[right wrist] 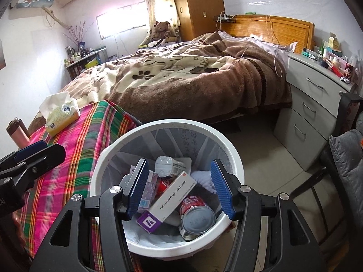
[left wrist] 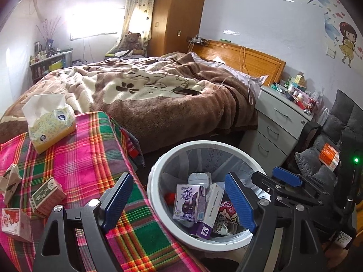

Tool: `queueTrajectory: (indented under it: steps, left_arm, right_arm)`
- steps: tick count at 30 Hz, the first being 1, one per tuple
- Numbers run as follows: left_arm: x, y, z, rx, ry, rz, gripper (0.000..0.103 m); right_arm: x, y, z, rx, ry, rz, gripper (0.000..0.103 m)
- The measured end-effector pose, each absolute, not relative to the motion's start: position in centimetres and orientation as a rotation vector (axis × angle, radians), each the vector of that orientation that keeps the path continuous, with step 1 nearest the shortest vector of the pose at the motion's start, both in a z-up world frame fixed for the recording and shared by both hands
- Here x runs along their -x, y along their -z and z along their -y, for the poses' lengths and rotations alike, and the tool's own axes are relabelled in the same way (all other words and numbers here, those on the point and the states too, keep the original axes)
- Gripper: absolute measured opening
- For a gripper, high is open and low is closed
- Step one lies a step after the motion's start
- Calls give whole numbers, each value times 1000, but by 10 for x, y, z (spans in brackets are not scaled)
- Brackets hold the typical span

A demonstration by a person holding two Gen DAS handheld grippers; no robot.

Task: Collect trash
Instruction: 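Withdraw both tools from the bin back over the plaid cloth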

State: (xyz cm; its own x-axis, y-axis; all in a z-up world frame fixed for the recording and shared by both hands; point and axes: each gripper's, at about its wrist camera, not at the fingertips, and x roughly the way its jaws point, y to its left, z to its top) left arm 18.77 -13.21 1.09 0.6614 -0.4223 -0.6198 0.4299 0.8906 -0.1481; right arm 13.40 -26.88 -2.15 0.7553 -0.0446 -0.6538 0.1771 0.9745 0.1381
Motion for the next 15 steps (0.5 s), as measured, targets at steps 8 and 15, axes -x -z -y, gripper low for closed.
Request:
queueTrajectory:
  steps: [8,15]
  left_arm:
    - [-179,-21,105,14,436,-674,83]
    - [-171,-28,83,18,388,-653,83]
  right_arm:
    - [-133,14,255,-191,93,-678,58]
    - [-133,11,238,-190,53,-655,58]
